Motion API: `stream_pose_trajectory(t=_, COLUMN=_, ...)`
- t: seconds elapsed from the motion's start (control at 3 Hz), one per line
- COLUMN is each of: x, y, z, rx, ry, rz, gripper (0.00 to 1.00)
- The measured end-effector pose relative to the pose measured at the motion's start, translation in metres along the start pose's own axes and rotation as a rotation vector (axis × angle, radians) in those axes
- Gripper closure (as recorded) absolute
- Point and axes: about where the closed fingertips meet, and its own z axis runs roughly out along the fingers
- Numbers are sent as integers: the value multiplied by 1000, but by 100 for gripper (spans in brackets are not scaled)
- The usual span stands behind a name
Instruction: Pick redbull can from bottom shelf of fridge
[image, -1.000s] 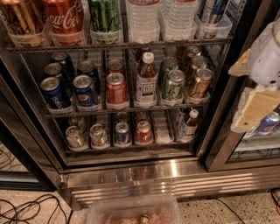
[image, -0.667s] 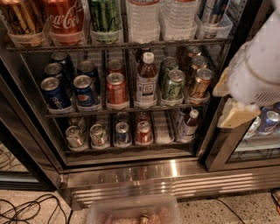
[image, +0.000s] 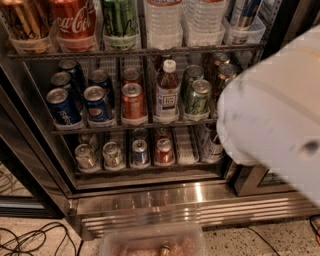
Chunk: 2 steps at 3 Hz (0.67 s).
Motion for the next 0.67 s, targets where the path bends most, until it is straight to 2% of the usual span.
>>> stream_pose_trajectory(t=0.33, x=-4, y=15, z=18, rx=-13, ry=8, rz=-32, gripper=100)
stream_pose_trajectory(t=0.67, x=-4, y=15, z=17, rx=-15, ry=8, rz=-32, gripper=100)
